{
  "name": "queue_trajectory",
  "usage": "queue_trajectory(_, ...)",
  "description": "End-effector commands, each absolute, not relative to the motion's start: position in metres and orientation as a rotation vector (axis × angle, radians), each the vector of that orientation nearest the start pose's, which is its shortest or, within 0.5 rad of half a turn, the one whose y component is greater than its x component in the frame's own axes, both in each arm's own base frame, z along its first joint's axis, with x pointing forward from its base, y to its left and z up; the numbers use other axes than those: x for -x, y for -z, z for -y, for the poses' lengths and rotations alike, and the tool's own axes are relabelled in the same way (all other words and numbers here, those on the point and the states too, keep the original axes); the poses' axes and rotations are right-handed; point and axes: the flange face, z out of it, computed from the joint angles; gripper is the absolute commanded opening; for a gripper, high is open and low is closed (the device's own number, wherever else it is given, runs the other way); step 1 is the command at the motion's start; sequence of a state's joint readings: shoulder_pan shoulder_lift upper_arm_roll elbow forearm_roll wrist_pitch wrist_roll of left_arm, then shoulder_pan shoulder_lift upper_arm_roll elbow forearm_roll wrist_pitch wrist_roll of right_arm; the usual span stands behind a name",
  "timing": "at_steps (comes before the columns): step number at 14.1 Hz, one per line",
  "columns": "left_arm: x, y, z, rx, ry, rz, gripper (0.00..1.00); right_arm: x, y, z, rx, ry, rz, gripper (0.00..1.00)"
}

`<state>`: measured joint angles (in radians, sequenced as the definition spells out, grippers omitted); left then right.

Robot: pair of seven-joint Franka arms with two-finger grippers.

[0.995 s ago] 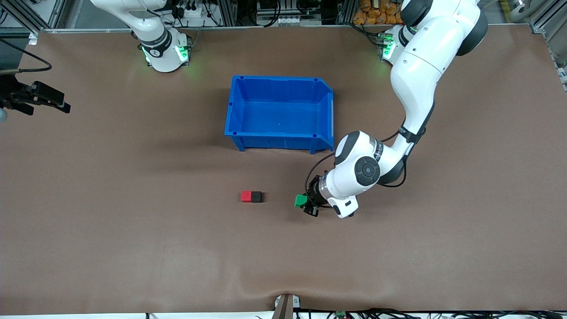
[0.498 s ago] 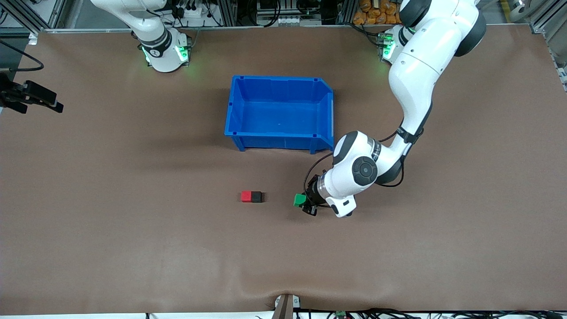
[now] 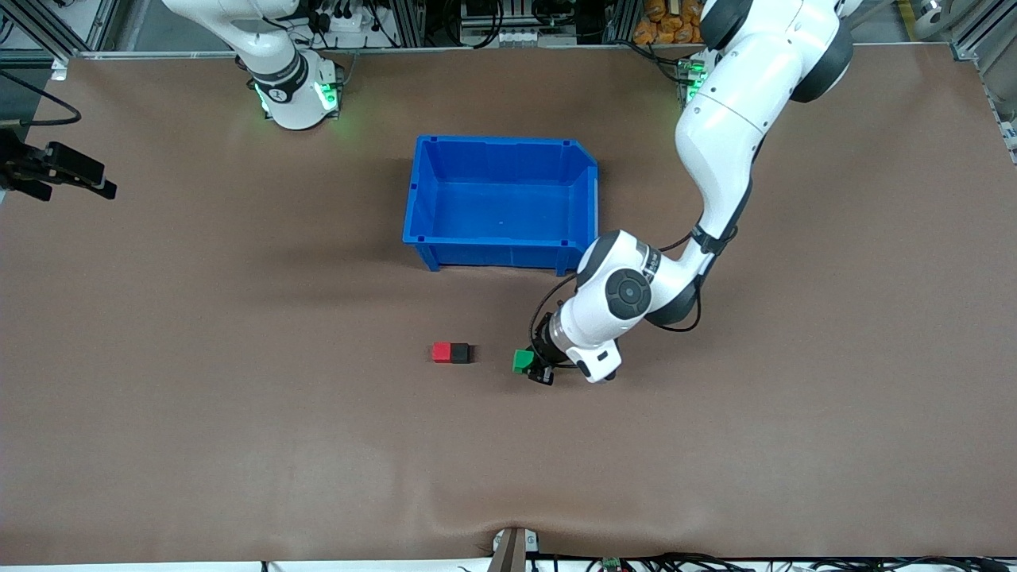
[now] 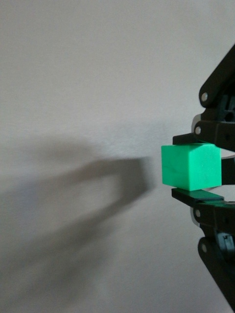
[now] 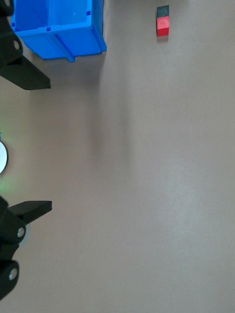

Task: Attach green and red cubes to black cube
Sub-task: 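Move the held green cube with the left gripper toward the black cube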

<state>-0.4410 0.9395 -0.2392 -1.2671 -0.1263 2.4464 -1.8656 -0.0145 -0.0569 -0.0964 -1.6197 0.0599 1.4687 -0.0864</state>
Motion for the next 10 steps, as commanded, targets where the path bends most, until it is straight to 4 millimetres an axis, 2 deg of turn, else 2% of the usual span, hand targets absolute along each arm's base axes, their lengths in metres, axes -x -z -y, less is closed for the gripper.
queue_trajectory(1,-0.635,-0.207,0.474,2.642,-0.276,2.285,0.00,-0.520,-0.633,0.051,3.068,-0.141,-0.089,1.00)
queue_trajectory(4,-0.627,-0.199,0.498,2.639,-0.253,2.304,0.00,-0.520,-0.636,0.052,3.068,-0.136,-0.150,1.00)
queue_trajectory(8,-0.617,-0.195,0.510,2.661,-0.257,2.282,0.00,-0.520,-0.639,0.053,3.070,-0.129,-0.157,1.00)
queue_trajectory(10,-0.612,-0.186,0.513,2.662,-0.249,2.265,0.00,-0.520,-0.639,0.053,3.070,-0.129,-0.157,1.00)
